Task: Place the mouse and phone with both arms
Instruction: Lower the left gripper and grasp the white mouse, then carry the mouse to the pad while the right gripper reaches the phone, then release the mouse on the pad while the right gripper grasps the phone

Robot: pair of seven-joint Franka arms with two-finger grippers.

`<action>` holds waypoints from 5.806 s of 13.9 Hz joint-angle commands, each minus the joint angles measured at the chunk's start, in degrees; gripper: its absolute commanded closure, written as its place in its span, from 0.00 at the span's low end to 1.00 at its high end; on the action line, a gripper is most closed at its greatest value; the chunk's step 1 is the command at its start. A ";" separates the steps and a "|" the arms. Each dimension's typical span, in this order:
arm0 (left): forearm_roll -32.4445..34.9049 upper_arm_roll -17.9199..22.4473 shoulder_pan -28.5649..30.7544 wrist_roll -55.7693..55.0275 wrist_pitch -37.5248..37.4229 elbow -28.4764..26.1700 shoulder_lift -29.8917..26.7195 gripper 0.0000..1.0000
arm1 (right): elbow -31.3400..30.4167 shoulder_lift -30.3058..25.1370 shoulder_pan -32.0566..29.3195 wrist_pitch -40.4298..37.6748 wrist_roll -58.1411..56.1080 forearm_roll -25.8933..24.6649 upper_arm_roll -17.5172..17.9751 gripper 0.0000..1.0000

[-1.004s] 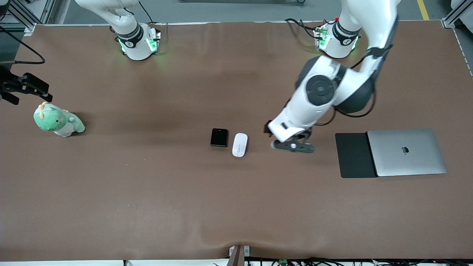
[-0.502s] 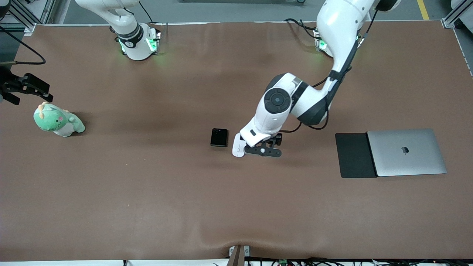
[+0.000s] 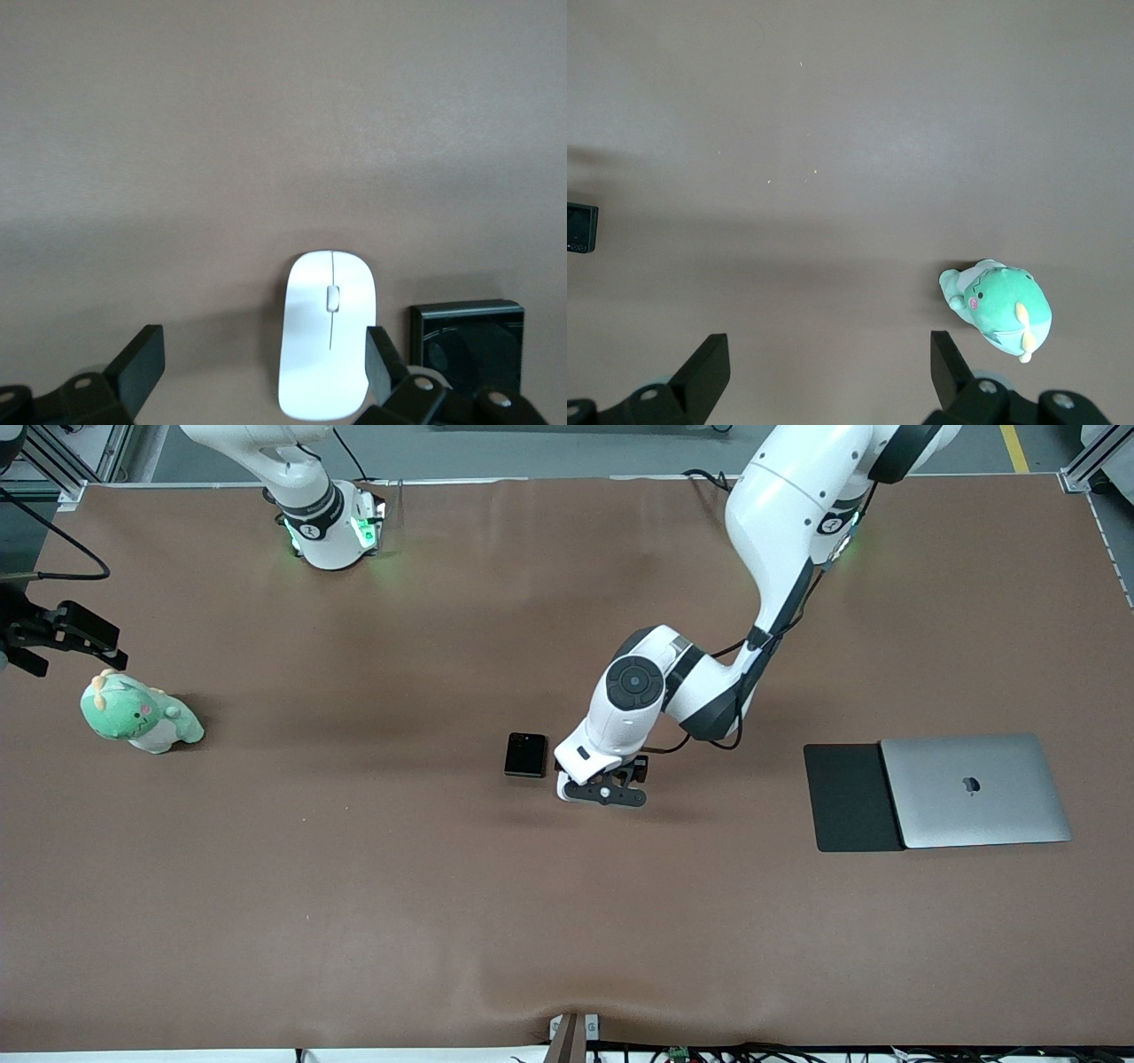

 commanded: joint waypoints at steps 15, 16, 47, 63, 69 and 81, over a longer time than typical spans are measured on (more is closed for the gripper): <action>1.31 0.76 -4.63 -3.81 7.01 5.16 8.66 0.00 | 0.08 0.25 -1.23 -0.32 0.04 0.45 0.78 0.00; 1.31 0.76 -4.55 -3.91 6.92 4.89 8.49 0.00 | 0.17 0.42 -1.23 -0.24 0.04 0.54 0.78 0.00; 9.57 4.89 11.26 6.09 -10.24 -21.89 -23.31 0.62 | -0.36 30.81 32.94 25.57 25.84 7.66 1.05 0.00; 8.69 4.45 32.98 24.47 14.30 -31.32 -15.16 0.50 | -6.95 42.43 45.08 50.91 46.79 6.96 0.79 0.00; 7.99 -0.29 39.48 26.94 16.06 -31.15 -12.53 0.40 | -7.83 42.79 45.96 52.06 47.58 6.69 0.52 0.00; 8.08 -4.34 39.66 26.59 14.31 -29.39 -20.24 0.00 | -7.48 41.38 44.91 51.00 47.49 6.61 -0.18 0.00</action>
